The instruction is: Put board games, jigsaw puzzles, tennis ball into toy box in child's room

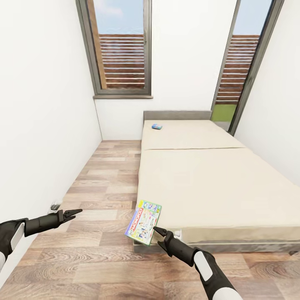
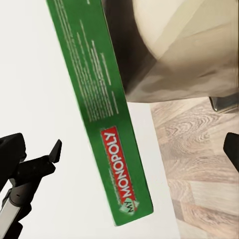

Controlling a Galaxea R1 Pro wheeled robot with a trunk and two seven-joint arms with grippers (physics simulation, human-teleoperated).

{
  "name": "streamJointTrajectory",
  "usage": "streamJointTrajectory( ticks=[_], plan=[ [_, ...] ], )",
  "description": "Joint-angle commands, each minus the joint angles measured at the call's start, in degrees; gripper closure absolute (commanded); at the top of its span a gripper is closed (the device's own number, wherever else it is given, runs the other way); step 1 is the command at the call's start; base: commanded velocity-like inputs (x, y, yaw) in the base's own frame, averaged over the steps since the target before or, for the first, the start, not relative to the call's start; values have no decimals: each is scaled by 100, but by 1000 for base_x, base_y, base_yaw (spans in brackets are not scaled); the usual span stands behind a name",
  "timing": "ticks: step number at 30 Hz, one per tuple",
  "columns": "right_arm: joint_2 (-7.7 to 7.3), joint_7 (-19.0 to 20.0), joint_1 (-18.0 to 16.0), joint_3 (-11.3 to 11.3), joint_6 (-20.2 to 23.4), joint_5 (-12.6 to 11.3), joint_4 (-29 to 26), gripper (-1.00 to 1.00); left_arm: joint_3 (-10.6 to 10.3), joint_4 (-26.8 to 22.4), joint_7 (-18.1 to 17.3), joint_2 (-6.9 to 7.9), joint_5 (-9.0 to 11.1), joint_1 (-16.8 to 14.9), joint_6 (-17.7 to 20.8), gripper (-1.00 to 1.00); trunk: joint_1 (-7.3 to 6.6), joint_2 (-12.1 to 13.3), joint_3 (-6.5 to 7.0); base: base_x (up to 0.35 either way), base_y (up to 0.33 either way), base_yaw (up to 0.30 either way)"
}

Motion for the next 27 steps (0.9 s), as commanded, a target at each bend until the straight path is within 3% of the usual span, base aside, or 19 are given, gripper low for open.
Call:
streamJointTrajectory(
  ticks=[1,18,27],
  plan=[
    [7,7,-4,-34,39,-5,-1,-100,14,1,-17,-1,4,-5,58,-100,0,-4,-6,0,0,0],
    [7,3,-4,-31,39,41,-1,-100,14,1,-17,-1,4,-6,56,-100,0,-4,-6,0,2,0],
    [7,3,-5,-23,39,49,-1,-100,14,1,-17,-1,4,-3,60,-100,0,-4,-6,0,117,0]
  ],
)
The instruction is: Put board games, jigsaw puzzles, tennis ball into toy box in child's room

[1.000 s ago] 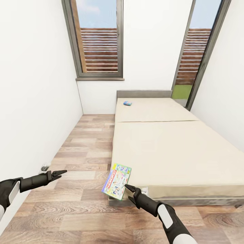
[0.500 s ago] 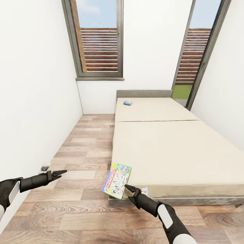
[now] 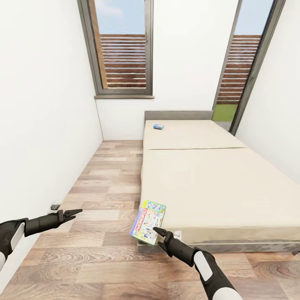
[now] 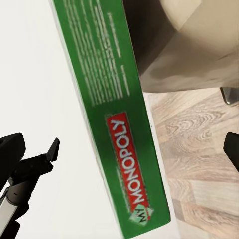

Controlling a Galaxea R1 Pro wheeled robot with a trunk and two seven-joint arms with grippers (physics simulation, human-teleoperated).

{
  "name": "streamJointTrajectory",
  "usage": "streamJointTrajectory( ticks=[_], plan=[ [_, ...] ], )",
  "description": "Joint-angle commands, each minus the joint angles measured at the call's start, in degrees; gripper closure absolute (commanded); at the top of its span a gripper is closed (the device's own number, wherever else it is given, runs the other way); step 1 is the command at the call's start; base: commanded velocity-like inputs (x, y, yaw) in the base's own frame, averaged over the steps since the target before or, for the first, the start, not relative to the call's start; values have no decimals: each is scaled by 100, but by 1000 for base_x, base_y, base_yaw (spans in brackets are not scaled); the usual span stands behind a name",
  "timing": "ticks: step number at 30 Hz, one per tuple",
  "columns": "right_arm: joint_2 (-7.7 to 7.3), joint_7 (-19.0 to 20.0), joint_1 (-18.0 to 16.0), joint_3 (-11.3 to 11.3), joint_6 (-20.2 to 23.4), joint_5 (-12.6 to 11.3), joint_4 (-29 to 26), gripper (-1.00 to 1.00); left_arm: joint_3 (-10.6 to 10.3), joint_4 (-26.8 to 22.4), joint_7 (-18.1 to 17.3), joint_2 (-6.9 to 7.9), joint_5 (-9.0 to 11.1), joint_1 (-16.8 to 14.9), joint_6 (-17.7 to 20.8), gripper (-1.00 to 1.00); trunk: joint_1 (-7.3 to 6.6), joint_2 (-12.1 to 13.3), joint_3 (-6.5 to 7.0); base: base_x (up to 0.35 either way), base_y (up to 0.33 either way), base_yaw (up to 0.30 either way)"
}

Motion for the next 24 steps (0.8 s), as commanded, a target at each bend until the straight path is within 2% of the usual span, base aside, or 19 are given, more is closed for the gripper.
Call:
streamJointTrajectory(
  ticks=[1,24],
  plan=[
    [7,9,-5,-33,38,-2,-2,-100,13,1,-16,-1,3,-4,59,-100,-1,-2,-5,0,62,0],
    [7,9,-2,-28,-177,-10,-2,-100,13,1,-16,-1,3,-4,50,-100,-1,-2,-5,9,21,0]
  ],
)
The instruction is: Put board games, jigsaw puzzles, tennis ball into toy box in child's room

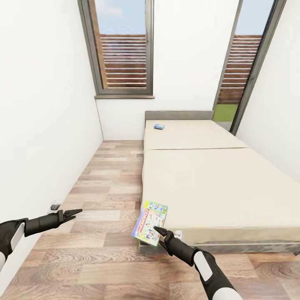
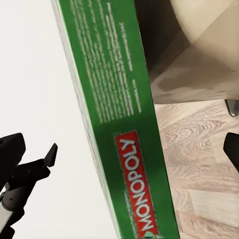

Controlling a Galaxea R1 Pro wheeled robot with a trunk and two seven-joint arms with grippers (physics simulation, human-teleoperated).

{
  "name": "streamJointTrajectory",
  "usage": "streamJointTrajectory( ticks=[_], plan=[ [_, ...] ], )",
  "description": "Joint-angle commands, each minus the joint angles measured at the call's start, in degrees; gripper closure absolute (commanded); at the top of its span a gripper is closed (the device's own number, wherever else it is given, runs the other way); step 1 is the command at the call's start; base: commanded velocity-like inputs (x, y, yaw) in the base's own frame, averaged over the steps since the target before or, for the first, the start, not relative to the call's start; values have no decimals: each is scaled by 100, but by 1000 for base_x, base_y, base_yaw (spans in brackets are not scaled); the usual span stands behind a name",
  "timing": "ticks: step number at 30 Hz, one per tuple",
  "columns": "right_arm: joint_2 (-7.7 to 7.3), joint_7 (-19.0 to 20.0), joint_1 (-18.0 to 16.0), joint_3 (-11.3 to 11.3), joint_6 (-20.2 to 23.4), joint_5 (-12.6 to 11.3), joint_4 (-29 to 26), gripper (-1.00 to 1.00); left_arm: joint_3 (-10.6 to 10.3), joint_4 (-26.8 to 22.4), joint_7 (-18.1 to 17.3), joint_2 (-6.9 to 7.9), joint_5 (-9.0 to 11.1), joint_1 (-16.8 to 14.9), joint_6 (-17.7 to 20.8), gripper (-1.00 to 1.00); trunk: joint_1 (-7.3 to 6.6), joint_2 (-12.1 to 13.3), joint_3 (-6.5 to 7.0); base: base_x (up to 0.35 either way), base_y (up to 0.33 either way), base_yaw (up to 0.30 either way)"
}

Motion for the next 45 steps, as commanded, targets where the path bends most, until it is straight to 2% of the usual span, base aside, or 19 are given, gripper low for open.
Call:
streamJointTrajectory(
  ticks=[1,33,34,45],
  plan=[
    [7,8,-4,-34,38,-7,-2,-100,13,1,-16,-1,3,-4,59,-100,0,-2,-5,40,36,0],
    [7,8,-3,-34,36,-8,7,-100,13,1,-18,-1,3,-5,59,-100,0,-2,-5,5,4,0],
    [7,8,-3,-34,36,-8,7,100,13,1,-17,-1,3,-3,59,-100,0,-2,-5,0,0,0],
    [7,8,-3,-34,39,-9,15,100,29,1,-26,10,10,-4,81,-100,0,-2,-5,0,0,0]
  ],
)
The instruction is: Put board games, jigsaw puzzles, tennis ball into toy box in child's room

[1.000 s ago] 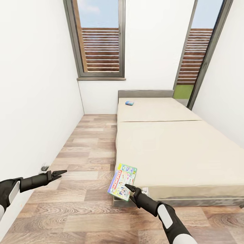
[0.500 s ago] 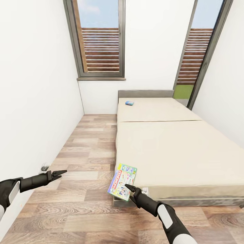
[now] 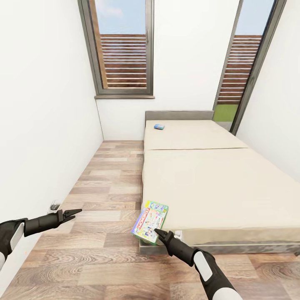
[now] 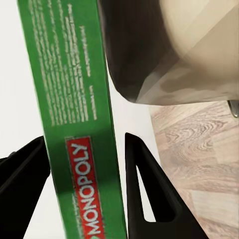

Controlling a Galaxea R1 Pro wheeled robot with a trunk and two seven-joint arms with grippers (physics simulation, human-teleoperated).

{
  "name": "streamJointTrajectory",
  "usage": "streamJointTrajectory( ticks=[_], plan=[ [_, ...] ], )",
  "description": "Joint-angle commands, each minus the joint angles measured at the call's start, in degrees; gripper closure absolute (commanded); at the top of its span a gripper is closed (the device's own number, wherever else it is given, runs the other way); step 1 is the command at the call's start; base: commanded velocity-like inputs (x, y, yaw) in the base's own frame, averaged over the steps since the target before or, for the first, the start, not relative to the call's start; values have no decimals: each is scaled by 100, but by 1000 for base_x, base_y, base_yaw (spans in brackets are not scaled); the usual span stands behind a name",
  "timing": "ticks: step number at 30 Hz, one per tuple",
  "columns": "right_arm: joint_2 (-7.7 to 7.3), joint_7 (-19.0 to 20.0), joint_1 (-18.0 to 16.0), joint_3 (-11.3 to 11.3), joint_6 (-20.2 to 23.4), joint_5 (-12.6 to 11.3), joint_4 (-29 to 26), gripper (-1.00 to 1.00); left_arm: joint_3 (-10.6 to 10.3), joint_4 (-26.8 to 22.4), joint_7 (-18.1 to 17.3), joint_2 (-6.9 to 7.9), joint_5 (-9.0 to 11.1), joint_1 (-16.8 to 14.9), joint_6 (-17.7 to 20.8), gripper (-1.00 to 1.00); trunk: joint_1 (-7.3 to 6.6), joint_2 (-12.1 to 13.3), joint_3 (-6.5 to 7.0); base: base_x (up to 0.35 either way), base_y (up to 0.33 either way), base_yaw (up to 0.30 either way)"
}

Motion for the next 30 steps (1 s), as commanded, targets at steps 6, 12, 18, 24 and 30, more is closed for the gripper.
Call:
streamJointTrajectory(
  ticks=[6,12,18,24,30],
  plan=[
    [7,6,-8,-34,40,7,1,100,22,1,-24,1,5,-5,285,-100,-89,158,67,0,0,0],
    [7,6,-5,-34,46,7,1,100,17,1,-17,-2,5,-3,365,-100,-221,399,174,0,0,0],
    [7,-69,-12,121,98,26,-335,100,8,0,10,-11,-21,-6,458,-100,-352,640,282,0,0,0],
    [7,-65,-8,123,101,25,-343,100,6,1,10,-11,-22,-6,458,-100,-484,880,390,-56,0,0],
    [7,-65,-11,124,94,25,-347,100,-1,0,11,-11,-22,-6,454,-100,-616,1121,497,-152,0,0]
  ],
)
